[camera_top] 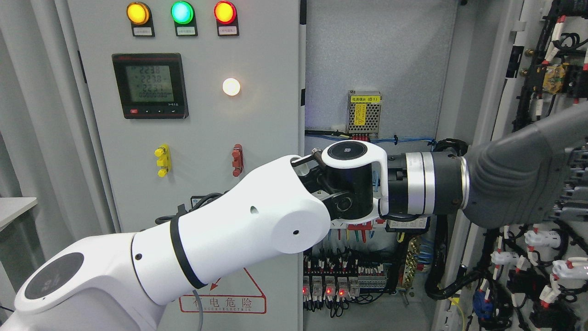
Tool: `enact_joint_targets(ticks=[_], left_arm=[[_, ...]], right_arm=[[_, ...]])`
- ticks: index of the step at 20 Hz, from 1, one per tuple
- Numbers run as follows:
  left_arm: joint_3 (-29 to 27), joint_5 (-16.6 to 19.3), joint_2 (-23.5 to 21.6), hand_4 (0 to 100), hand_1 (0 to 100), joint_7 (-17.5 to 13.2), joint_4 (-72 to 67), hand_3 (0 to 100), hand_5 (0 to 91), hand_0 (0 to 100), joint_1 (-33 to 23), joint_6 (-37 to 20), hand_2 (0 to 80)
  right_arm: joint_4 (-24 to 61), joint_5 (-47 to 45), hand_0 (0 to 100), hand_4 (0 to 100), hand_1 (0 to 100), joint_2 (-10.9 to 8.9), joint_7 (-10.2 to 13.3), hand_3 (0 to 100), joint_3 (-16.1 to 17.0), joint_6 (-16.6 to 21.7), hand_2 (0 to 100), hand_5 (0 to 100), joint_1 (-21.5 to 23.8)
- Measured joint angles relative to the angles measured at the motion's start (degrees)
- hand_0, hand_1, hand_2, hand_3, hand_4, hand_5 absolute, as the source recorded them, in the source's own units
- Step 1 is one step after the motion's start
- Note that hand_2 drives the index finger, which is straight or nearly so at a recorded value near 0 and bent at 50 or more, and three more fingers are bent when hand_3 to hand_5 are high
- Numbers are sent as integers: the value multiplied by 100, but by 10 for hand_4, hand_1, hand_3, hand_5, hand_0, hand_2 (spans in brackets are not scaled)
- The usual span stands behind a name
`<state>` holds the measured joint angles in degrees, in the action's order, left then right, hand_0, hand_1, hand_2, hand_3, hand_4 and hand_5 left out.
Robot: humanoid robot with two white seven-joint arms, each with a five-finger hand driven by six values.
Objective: Open door with both hands
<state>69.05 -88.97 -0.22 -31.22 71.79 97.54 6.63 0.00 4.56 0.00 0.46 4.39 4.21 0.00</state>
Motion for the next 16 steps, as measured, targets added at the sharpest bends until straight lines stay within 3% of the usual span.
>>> enact_joint_targets(ticks=[8,16], left_arm=[[-18,67,-148,34,0,22,171,28,0,290,-20,-29,28],[-103,709,-742,33,0,290,568,28,0,290,-422,12,28]], right_arm=[[0,4,219,0,0,0,0,0,0,0,0,0,0],[0,1,219,0,0,0,0,0,0,0,0,0,0]])
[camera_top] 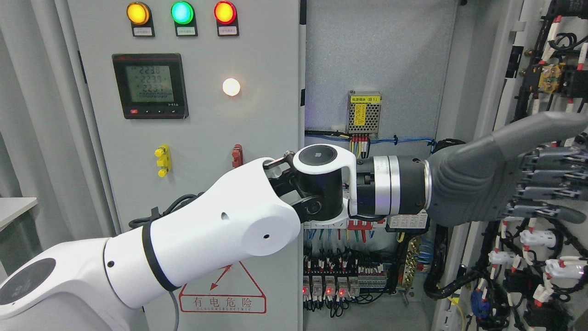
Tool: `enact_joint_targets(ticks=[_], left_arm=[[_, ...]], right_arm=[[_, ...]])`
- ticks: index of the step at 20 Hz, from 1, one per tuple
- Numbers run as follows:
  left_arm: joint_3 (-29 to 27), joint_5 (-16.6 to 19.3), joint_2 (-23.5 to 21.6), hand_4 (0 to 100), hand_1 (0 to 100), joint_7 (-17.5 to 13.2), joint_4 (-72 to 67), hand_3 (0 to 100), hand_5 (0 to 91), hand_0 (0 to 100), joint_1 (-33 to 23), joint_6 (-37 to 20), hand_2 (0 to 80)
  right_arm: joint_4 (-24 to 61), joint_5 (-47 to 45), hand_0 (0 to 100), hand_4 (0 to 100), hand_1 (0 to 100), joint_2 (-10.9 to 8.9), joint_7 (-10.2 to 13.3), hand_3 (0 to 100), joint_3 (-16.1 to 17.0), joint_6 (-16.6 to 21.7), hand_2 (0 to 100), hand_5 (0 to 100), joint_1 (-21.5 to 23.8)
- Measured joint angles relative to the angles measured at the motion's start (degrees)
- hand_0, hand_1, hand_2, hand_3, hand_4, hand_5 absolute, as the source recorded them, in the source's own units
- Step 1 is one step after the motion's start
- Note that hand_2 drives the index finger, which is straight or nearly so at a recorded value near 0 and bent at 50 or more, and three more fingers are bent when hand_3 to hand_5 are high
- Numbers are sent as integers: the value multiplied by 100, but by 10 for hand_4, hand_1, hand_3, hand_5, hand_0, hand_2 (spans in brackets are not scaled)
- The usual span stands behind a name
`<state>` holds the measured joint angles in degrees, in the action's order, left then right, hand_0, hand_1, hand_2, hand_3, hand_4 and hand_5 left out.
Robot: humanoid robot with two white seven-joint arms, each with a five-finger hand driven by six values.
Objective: Open door with both hands
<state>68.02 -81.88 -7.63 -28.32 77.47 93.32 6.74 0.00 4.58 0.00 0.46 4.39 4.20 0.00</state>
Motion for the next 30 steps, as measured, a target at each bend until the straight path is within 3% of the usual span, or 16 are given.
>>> enact_joint_targets(ticks=[6,11,14,19,24,30], left_arm=[[-251,556,-606,33,0,465,583,28,0,290,-704,6,29],[-544,1523,-1174,33,0,541,1166,28,0,291,-1807,15,28],[-763,2258,-1424,34,0,541,1464,28,0,290,-2697,20,28],[-1113,3145,-1760,34,0,476,1790,28,0,290,-4246,36,28],[-1650,4159,-1947,34,0,457,1729,28,0,290,-6341,44,28],[-2304,4793,-1864,33,0,502,765,28,0,290,-8425,-233,29]], right_arm=[[0,-1,219,0,0,0,0,0,-2,0,0,0,0],[0,-3,219,0,0,0,0,0,-6,0,0,0,0],[30,-3,219,0,0,0,0,0,-11,0,0,0,0],[151,-3,219,0,0,0,0,0,-24,10,0,0,0],[383,-2,219,0,0,0,0,0,-35,18,0,0,124],[758,3,219,0,0,0,0,0,-46,5,0,0,340]])
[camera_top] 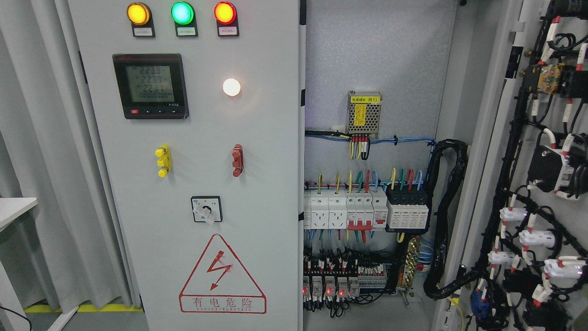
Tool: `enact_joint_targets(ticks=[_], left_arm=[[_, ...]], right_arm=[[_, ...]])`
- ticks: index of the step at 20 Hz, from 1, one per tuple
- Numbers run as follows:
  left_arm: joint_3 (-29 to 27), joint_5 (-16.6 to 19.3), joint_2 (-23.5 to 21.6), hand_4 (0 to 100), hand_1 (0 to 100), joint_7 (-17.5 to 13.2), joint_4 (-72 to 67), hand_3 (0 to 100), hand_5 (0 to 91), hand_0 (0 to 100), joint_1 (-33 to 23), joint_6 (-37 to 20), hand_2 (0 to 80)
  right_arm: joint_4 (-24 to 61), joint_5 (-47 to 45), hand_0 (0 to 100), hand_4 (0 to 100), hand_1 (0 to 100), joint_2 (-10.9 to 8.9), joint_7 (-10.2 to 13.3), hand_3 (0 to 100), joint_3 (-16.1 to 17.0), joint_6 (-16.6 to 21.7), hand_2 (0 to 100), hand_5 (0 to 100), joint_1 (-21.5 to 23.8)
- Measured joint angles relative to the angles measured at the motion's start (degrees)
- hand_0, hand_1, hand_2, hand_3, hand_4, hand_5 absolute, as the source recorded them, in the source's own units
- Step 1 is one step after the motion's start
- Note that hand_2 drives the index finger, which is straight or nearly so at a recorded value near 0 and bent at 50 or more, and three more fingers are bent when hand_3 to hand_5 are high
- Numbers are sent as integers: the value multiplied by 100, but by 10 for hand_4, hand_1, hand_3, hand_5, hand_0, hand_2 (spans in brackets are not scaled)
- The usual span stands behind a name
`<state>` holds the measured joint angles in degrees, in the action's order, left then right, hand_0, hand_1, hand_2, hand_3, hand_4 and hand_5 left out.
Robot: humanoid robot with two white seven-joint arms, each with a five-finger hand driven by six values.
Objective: Open door with both hands
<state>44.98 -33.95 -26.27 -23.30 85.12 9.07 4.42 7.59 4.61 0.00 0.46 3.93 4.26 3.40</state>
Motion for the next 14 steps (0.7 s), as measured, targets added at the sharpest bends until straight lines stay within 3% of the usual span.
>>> enact_joint_targets(ticks=[6,14], left_arm=[[-590,215,548,33,0,76,-2064,27,0,290,-946,-445,29],[-1297,302,1564,34,0,136,-5195,28,0,290,-979,-899,29]], right_arm=[[714,-3,219,0,0,0,0,0,-98,0,0,0,418],[2712,-6,219,0,0,-89,-12,0,-433,17,0,0,1335]])
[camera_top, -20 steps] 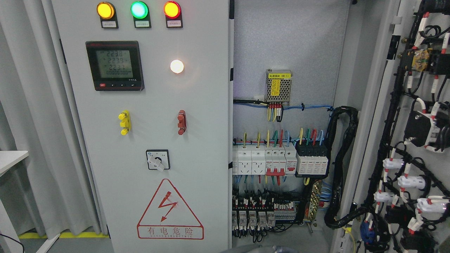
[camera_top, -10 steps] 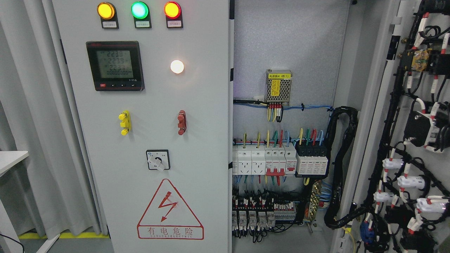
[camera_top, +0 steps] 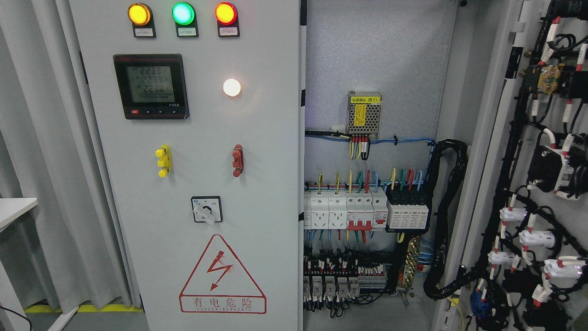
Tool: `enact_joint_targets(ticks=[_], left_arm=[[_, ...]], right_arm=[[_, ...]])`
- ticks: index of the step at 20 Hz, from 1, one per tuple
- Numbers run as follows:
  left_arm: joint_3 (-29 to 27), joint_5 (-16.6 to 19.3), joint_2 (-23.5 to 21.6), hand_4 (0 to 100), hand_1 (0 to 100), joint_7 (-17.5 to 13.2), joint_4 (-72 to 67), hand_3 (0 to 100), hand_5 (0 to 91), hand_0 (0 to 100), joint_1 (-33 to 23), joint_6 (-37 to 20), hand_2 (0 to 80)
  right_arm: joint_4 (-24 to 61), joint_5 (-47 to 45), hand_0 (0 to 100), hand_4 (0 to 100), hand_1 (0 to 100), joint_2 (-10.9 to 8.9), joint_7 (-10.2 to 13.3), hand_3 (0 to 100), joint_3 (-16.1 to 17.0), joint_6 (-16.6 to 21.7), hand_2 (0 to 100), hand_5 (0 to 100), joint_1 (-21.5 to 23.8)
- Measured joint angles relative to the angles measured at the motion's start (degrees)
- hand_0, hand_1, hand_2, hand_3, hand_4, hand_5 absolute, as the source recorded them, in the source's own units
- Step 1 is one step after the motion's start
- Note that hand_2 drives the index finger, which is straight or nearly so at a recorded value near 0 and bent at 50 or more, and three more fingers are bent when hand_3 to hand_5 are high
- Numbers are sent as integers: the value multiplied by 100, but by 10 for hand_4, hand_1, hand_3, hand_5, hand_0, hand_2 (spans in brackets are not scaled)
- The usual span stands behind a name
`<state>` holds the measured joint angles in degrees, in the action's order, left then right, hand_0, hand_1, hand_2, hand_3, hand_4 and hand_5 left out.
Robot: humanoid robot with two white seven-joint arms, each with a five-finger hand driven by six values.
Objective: Open door with both hands
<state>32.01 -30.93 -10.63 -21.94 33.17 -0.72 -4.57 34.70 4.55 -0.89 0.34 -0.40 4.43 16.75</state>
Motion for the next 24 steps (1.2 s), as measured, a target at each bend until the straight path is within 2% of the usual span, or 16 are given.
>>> enact_joint_targets(ticks=[4,9,14,19,24], left_arm=[[-357,17,328,33,0,41,-1015,28,0,290,39,-36,28],[-661,111,592,34,0,656,-1847,28,0,290,59,-5,28],[-865,442,764,33,0,838,-2392,28,0,290,67,-3,28],[-996,610,875,33,0,854,-2727,28,0,290,70,1,28],[-1077,676,912,33,0,875,-2941,28,0,290,72,22,28]], right_arm=[[1461,-4,219,0,0,-129,0,0,-303,2,0,0,459],[3283,-10,219,0,0,-245,0,0,-661,9,0,0,759],[4823,-17,219,0,0,-303,-74,0,-943,214,0,0,797],[5907,-22,219,0,0,-306,-151,0,-1150,648,0,0,621],[6607,-24,218,0,0,-273,-166,0,-1284,1470,0,0,405]])
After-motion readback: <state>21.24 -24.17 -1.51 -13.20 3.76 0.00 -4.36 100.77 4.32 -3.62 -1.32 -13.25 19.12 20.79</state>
